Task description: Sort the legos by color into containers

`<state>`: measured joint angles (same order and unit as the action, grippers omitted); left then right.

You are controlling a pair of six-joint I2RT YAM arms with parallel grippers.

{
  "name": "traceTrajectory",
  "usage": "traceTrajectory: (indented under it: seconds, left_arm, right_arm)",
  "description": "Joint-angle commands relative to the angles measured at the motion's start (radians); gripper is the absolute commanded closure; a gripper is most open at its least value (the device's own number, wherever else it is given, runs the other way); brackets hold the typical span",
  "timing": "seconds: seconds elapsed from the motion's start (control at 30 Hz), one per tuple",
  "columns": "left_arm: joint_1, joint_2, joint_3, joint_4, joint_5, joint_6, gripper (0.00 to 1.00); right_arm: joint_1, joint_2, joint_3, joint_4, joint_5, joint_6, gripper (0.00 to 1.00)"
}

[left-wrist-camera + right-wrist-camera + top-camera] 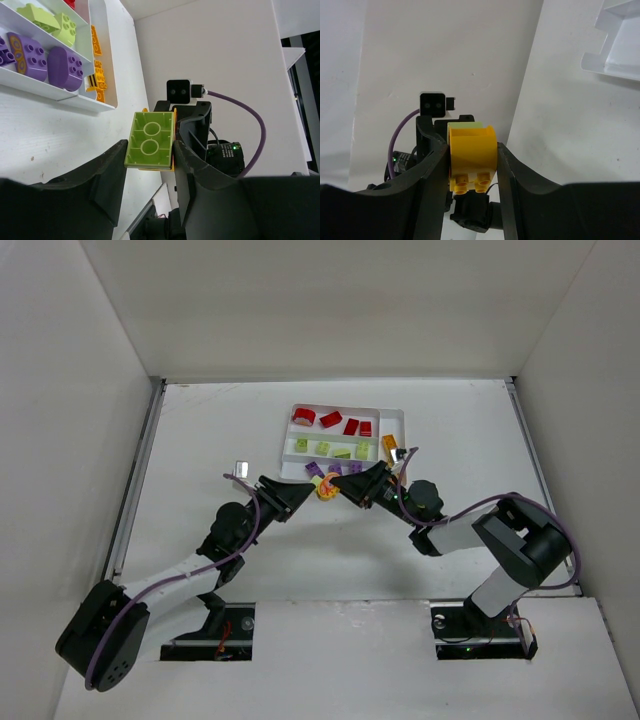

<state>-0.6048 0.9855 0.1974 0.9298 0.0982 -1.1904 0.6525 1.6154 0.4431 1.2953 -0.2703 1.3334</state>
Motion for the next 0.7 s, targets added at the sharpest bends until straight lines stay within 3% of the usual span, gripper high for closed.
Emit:
traceTrajectory:
  seconds: [0.0,0.23,0.53,0.67]
  left_arm:
    - [-0.009,-0.001,0.06,0.079,-0.002,0.02,0.66]
    - [0.024,-0.048,0.045,0.07,-0.034,0.022,0.8]
    - [0.128,-0.091,0.046,0.043,-0.049,0.022,0.84]
    - [0.126,-0.074,0.059,0.043,-0.037,0.04,0.84]
  right_arm:
    - [-0.004,0.003,-0.004,0.196,-0.006,-0.014,0.57]
    - [-0.011,0.005,-0.038,0.217,-0.006,-0.01,0.57]
    - [-0.026,-0.018,-0.081,0.234,-0.012,-0.002,0.57]
    - [-0.108,-0.066,-0.104,0.197,-0.038,-0.01,0.57]
